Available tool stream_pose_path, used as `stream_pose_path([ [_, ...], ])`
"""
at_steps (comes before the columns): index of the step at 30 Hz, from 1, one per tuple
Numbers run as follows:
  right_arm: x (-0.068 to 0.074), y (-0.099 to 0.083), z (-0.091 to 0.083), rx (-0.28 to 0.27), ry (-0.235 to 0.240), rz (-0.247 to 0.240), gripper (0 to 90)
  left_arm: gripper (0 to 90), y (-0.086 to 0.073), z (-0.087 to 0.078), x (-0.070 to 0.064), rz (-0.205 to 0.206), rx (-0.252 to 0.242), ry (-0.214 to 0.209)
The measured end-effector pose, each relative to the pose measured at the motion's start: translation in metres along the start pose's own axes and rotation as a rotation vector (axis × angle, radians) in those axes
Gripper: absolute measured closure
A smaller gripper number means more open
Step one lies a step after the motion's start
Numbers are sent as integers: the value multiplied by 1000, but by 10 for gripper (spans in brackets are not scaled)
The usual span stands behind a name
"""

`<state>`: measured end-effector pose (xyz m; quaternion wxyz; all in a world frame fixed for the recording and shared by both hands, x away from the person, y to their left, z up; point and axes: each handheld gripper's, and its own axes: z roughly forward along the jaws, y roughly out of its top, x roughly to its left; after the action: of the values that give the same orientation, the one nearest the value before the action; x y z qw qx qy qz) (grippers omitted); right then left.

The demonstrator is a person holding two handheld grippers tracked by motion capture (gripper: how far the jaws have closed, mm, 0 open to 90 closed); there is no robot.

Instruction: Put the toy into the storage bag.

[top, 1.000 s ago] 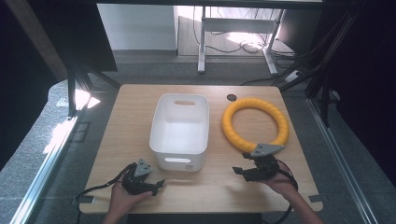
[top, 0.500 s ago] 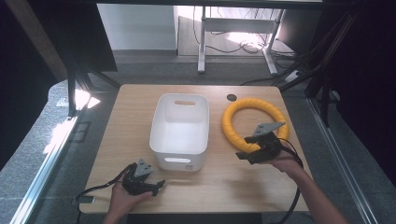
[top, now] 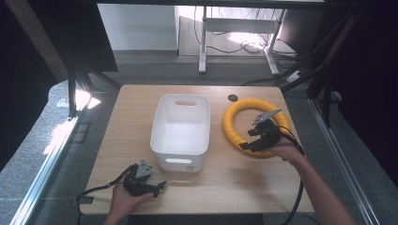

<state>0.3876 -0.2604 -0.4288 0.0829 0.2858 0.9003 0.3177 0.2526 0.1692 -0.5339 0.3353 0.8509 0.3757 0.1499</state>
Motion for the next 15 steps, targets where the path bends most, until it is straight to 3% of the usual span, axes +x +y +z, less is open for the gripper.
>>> stream_pose_path([
  [8,-8,2,3,39,-19,-25,301,187,0,-1,0,-6,-4,-1],
  [15,-15,1,6,66,-29,-10,312,188,1,-2,0,-2,-5,-3],
])
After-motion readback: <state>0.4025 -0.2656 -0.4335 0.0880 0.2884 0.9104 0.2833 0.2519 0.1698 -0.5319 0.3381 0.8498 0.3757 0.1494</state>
